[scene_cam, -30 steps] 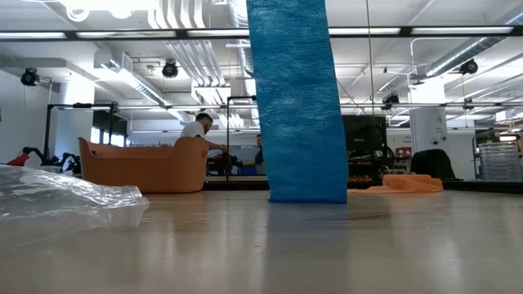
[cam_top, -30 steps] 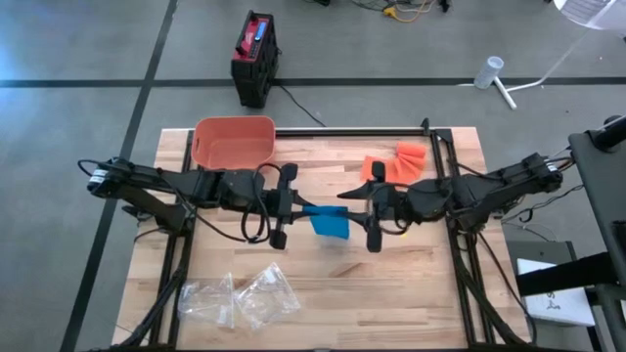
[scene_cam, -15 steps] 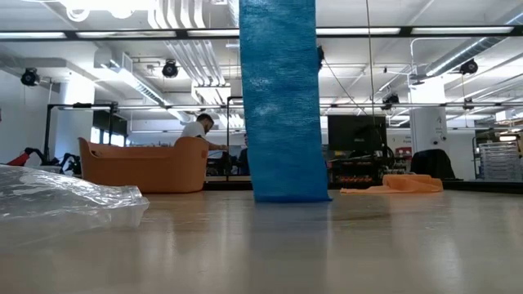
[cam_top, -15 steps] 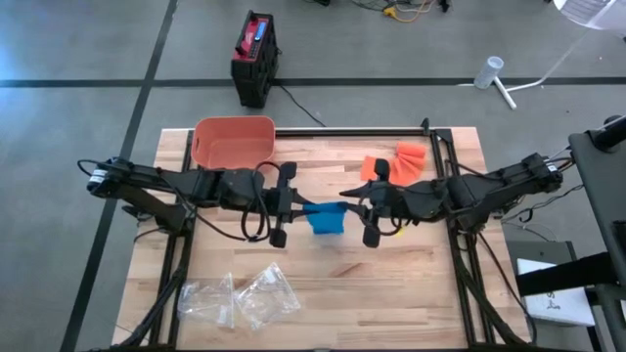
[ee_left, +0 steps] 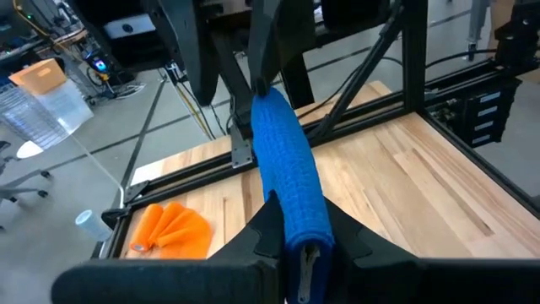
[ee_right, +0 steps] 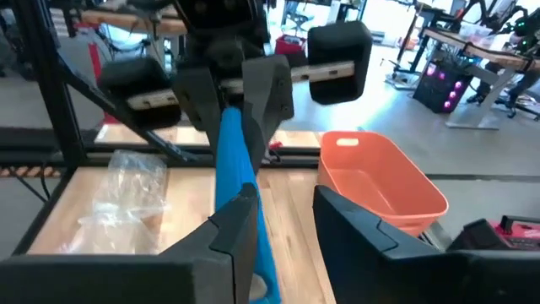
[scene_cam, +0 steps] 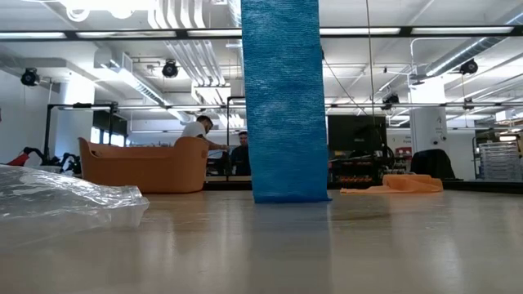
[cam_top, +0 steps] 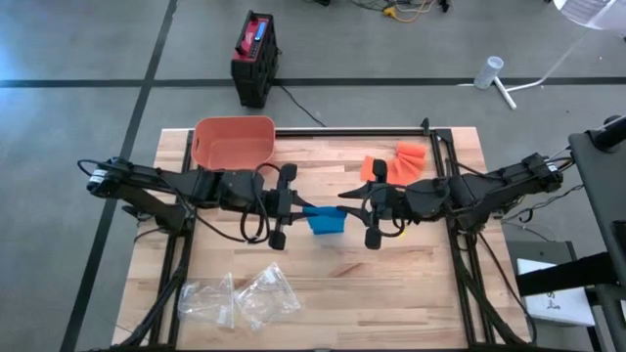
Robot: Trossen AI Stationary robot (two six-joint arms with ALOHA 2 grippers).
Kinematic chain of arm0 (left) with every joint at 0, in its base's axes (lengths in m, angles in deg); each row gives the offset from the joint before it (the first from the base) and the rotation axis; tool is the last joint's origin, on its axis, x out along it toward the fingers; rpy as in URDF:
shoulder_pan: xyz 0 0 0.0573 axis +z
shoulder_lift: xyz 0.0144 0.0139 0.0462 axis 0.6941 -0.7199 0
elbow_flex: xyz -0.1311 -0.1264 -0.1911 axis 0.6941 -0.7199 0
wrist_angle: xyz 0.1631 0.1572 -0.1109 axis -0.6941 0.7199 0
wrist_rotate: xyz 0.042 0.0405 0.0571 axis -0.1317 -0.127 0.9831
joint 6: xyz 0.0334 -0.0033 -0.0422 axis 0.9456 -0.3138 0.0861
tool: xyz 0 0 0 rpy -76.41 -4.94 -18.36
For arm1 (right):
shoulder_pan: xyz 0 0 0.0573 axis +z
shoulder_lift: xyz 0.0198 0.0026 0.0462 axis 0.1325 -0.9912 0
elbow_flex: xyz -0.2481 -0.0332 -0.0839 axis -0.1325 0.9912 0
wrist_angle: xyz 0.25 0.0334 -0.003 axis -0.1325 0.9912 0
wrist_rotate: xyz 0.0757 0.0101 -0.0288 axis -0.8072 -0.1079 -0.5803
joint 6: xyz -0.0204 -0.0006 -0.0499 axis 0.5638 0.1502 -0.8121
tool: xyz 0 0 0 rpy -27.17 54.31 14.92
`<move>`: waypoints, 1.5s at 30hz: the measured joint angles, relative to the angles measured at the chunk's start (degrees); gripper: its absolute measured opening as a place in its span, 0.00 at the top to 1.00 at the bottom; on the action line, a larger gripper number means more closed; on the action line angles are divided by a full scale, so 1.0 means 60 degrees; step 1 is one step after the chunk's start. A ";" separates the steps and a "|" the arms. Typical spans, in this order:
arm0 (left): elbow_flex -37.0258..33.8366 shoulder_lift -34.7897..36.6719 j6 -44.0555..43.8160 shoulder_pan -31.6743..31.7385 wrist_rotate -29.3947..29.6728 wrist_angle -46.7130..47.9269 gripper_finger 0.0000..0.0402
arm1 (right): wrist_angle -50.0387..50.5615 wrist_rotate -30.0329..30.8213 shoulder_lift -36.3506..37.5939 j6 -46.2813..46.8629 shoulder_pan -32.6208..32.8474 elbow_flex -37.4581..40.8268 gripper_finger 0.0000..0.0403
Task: Roll bandage
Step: Roll the blue bandage
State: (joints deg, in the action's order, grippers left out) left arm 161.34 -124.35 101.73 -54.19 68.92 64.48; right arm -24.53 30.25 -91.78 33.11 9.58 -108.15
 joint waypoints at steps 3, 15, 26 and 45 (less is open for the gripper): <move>0.0000 -0.0002 0.0000 -0.0047 -0.0201 -0.0091 0.94 | 0.0187 0.0075 0.0000 0.0001 -0.0016 0.0017 0.71; 0.0000 0.0018 0.0262 -0.0215 -0.0614 -0.0426 0.94 | 0.0399 -0.1582 0.0011 -0.0180 -0.0015 -0.0003 0.65; 0.0037 0.0095 -0.1104 -0.0253 -0.2463 -0.1416 0.94 | 0.0580 -0.1240 0.0472 -0.1450 0.0655 -0.0171 0.66; 0.0025 -0.0113 -0.2012 -0.0306 -0.2589 -0.2236 0.95 | -0.1723 0.0640 0.0114 -0.2504 0.2469 0.0172 0.70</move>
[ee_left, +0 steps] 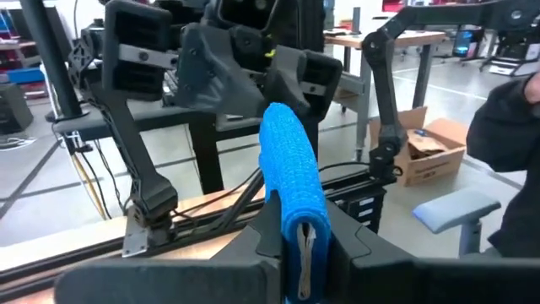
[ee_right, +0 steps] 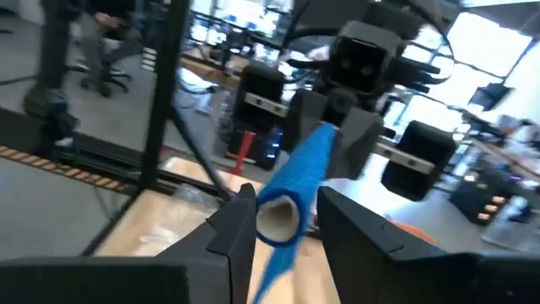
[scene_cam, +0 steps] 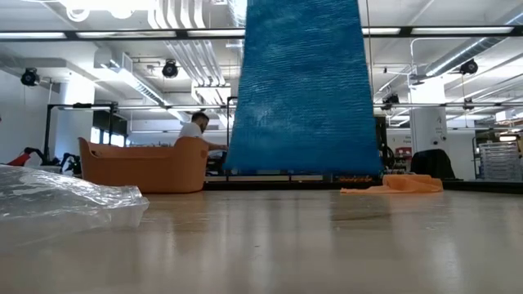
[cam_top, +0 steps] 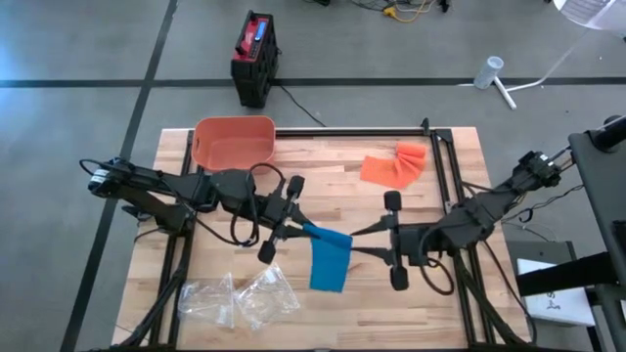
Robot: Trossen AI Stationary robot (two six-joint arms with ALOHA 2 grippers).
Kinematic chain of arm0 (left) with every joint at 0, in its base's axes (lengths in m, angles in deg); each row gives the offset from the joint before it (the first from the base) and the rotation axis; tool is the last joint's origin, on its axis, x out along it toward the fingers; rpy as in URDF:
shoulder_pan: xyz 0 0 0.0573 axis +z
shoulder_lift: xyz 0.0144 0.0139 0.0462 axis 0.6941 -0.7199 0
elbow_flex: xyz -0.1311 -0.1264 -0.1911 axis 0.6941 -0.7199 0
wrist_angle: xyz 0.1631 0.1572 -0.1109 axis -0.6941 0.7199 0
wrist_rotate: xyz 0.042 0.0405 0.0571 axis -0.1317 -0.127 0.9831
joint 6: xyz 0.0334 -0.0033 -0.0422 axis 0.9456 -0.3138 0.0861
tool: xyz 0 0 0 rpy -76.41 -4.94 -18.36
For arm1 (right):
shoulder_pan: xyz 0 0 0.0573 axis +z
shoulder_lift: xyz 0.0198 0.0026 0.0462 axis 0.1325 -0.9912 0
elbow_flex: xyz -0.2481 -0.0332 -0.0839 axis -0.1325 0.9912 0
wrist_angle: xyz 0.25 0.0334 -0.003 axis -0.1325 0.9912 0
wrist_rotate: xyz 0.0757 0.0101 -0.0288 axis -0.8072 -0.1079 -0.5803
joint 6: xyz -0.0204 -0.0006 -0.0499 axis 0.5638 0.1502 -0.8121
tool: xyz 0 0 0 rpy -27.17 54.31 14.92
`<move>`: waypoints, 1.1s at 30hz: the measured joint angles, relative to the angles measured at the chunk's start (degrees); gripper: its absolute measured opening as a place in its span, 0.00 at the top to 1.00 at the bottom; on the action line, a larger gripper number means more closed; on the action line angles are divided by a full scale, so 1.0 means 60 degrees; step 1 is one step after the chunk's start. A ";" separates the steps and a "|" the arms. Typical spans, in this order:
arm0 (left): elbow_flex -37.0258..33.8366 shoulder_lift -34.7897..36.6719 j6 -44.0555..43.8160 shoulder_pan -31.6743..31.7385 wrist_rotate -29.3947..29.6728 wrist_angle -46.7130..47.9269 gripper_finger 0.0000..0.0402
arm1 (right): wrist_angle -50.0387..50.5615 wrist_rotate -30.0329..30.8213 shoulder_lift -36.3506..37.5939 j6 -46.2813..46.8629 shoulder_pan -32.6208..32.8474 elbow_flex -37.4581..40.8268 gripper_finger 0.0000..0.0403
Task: Roll bandage
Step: Roll the blue bandage
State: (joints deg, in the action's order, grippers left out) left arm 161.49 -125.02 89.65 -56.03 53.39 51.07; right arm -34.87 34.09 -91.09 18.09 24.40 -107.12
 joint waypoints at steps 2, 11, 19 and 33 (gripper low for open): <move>0.0000 0.0000 -0.0031 0.0000 0.0005 -0.0026 0.94 | 0.0005 0.0424 0.0002 -0.0162 0.0000 -0.0004 0.70; -0.0015 0.0000 -0.0613 0.0003 0.0115 -0.0166 0.95 | 0.0046 0.0905 0.0006 -0.1328 -0.0033 -0.0007 0.74; -0.0018 -0.0013 -0.3736 0.0047 0.0518 -0.0375 0.95 | -0.0007 0.2609 -0.0095 -0.5455 0.0481 -0.0022 0.70; -0.0211 -0.0036 -0.6092 0.0047 0.0548 -0.0141 0.94 | -0.0044 0.3359 -0.0926 -1.0028 0.0565 -0.0273 0.65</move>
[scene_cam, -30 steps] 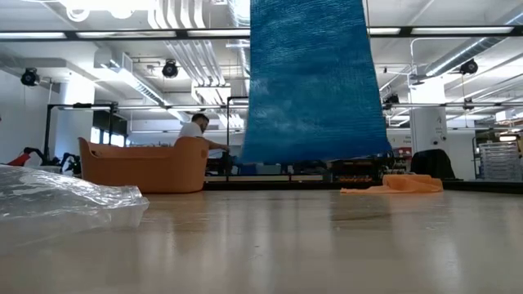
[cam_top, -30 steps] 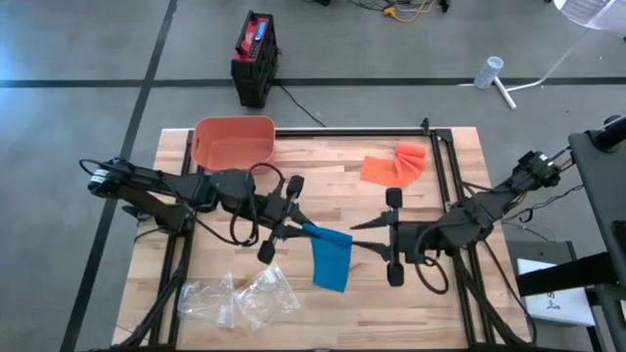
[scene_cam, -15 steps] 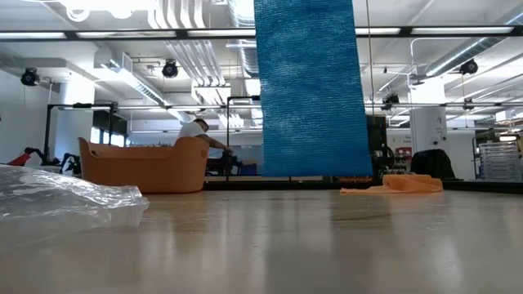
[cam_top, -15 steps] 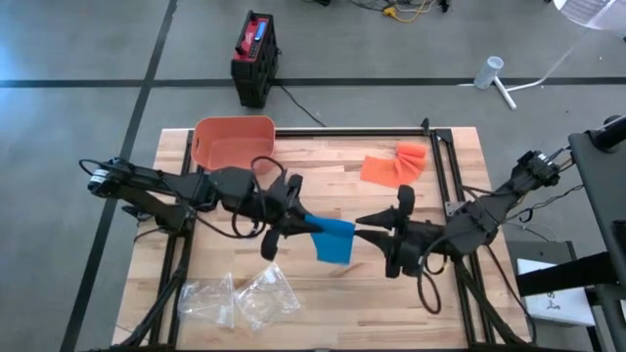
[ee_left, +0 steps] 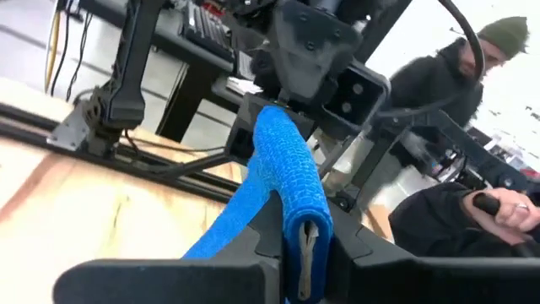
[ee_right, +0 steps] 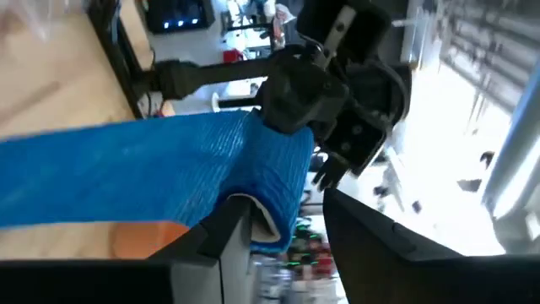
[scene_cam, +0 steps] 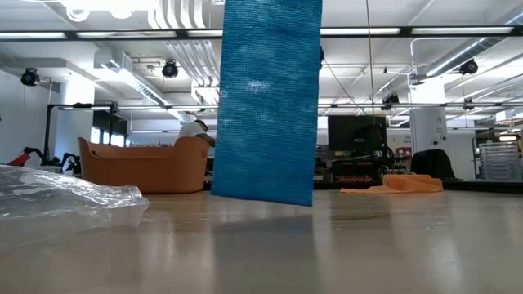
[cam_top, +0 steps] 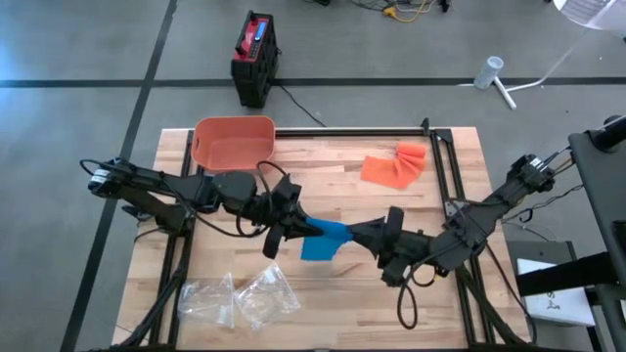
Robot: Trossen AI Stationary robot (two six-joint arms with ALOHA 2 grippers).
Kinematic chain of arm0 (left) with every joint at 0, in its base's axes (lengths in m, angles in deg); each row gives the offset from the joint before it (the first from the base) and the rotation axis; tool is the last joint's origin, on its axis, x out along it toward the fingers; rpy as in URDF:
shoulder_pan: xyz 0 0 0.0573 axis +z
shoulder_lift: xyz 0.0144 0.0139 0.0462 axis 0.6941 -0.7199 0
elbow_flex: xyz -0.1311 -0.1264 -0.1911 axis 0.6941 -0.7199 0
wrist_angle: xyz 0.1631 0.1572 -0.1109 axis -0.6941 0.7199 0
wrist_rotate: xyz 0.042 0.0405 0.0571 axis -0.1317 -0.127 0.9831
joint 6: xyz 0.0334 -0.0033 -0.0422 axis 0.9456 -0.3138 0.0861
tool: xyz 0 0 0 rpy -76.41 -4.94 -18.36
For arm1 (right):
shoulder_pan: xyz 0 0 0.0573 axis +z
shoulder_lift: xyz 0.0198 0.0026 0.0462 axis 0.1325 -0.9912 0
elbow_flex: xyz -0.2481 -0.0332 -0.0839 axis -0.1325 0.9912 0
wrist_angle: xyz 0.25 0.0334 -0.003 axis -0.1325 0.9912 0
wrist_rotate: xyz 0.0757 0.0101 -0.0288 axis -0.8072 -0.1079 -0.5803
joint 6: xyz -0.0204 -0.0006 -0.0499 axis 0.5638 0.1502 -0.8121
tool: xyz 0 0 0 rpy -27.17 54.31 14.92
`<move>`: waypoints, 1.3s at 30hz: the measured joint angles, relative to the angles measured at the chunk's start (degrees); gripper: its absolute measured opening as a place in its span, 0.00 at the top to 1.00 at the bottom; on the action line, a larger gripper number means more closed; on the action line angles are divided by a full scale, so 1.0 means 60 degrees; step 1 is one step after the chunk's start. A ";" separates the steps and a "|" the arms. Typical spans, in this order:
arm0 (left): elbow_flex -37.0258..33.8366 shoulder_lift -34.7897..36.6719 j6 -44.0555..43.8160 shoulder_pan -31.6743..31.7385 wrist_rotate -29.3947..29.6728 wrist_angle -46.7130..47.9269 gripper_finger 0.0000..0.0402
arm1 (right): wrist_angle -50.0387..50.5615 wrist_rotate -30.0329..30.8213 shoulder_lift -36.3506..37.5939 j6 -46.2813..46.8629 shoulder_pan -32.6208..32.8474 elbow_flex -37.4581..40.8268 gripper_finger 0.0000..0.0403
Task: Roll bandage
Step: Roll the blue bandage
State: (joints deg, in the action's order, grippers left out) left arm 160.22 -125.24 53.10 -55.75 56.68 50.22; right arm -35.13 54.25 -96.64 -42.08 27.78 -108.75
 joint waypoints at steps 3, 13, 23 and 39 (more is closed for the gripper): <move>0.0000 -0.0004 -0.0144 0.0000 0.0015 0.0083 0.94 | -0.0009 0.0159 -0.0190 -0.0908 -0.0004 -0.0121 0.67; 0.0000 0.0092 -0.0267 0.0018 -0.0371 0.0301 0.94 | 0.0046 0.1058 -0.0770 -0.3759 -0.0007 -0.0288 0.81; 0.0011 0.0498 -0.0420 0.0142 -0.0557 0.1071 0.94 | -0.0024 0.0758 -0.0802 -0.5177 0.0002 -0.0299 0.85; 0.0015 0.0930 -0.0208 0.0171 -0.1006 0.1362 0.94 | -0.2033 0.0767 -0.1606 -0.5359 0.0223 -0.0292 0.99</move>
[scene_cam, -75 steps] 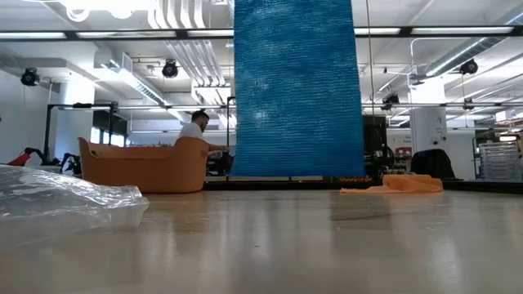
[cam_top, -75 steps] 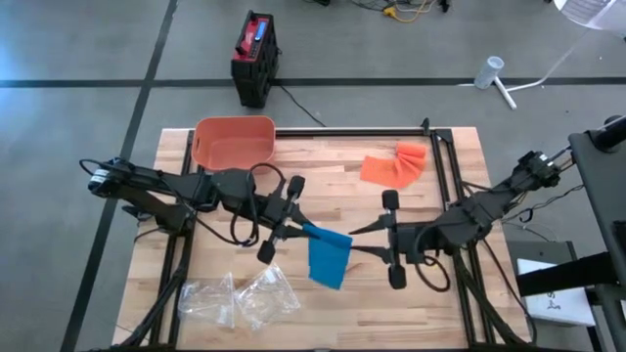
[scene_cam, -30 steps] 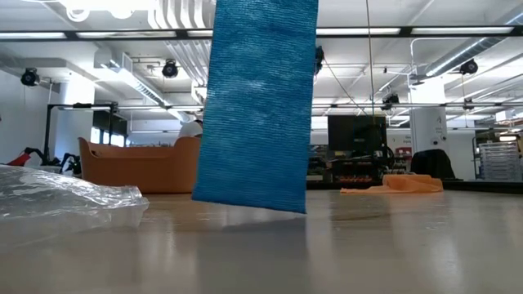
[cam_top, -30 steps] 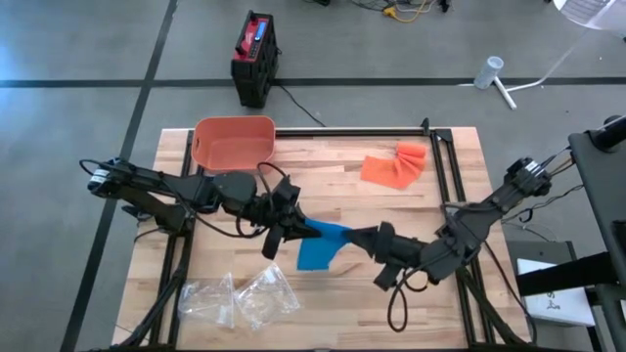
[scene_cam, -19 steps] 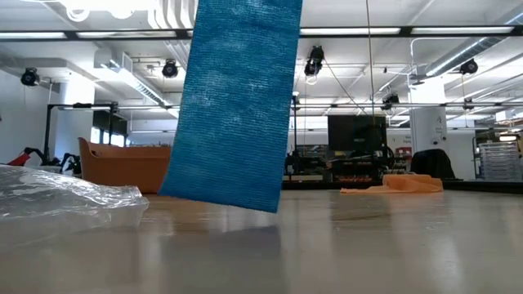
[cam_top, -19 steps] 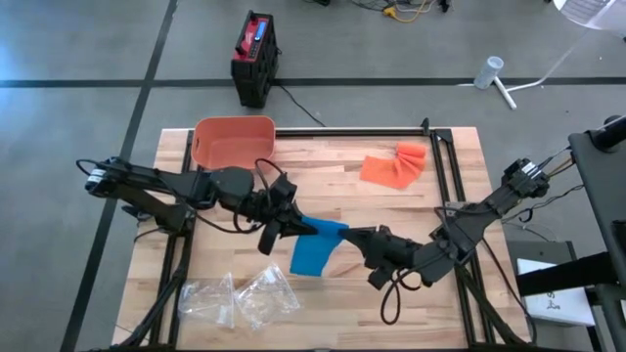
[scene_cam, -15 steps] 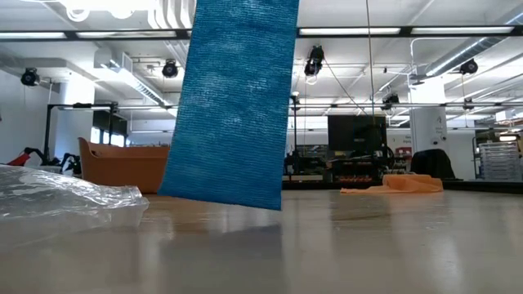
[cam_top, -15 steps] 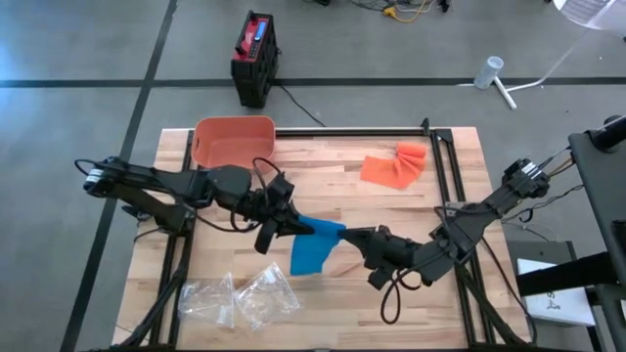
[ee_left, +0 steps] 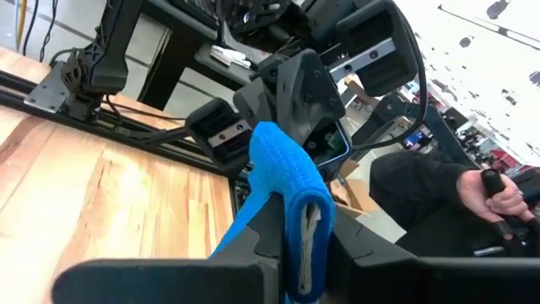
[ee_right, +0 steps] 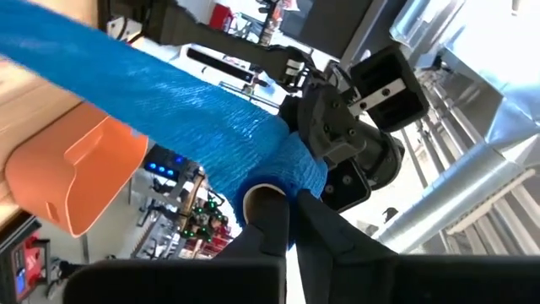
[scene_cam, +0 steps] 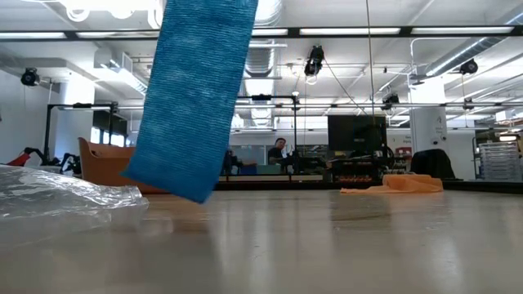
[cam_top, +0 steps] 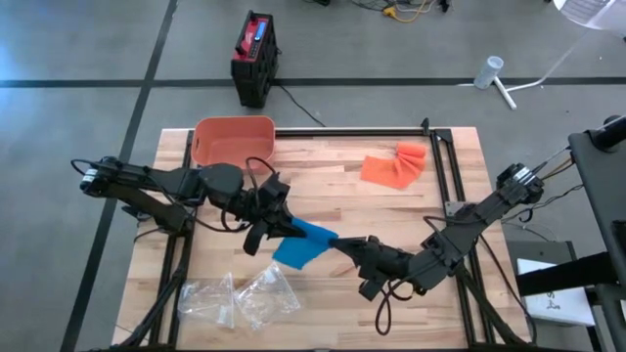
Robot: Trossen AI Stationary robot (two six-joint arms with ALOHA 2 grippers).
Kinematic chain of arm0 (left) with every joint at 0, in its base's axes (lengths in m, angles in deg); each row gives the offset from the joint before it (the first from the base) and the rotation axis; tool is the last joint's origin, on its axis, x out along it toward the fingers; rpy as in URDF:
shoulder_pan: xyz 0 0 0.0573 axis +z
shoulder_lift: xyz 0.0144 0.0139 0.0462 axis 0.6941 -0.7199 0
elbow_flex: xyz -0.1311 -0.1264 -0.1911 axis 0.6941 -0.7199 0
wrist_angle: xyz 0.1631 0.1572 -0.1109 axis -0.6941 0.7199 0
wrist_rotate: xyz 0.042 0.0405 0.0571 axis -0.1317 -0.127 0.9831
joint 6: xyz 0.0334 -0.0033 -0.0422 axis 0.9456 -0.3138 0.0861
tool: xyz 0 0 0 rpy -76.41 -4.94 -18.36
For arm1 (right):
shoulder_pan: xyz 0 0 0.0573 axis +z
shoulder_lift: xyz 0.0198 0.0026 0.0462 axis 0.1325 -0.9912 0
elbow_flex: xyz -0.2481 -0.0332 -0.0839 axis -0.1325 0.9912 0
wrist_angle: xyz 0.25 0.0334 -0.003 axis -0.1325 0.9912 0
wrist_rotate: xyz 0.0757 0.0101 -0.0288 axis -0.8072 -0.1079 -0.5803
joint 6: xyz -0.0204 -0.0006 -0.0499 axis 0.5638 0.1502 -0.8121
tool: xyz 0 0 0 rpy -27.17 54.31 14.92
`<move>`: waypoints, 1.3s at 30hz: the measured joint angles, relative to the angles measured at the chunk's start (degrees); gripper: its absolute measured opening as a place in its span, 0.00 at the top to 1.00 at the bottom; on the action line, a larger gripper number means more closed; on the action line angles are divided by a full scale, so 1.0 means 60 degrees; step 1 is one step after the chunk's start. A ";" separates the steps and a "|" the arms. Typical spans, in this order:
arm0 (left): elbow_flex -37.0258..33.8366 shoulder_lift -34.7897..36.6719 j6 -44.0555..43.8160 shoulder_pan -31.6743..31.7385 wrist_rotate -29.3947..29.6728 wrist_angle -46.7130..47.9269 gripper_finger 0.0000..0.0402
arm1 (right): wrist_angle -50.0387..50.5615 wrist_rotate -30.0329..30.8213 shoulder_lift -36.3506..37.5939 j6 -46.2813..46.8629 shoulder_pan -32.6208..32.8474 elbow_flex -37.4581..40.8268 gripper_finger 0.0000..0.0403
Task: Roll bandage
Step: Roll the blue bandage
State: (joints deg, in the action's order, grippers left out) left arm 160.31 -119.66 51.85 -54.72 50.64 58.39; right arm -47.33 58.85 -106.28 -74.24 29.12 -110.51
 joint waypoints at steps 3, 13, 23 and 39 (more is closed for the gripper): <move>0.0000 0.0074 0.0101 0.0004 0.0046 -0.0048 0.94 | -0.0149 -0.0016 0.0009 0.0022 0.0180 0.0000 1.00; 0.0000 0.0130 0.0338 0.0029 0.0237 -0.0060 0.94 | -0.0050 0.0159 0.0042 -0.0571 0.0352 0.0004 0.98; 0.0025 0.0685 0.1355 0.0069 0.1224 -0.0097 0.95 | -0.0032 0.0707 0.0271 0.2248 0.0775 0.0040 1.00; 0.0022 0.0252 0.2982 0.0087 0.2883 -0.0982 0.95 | -0.0155 -0.0735 0.1039 0.6822 -0.1066 0.0022 0.99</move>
State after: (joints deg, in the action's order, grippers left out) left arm 160.44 -118.15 69.75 -54.19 67.94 52.50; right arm -48.26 54.45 -100.04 -33.31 22.73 -110.38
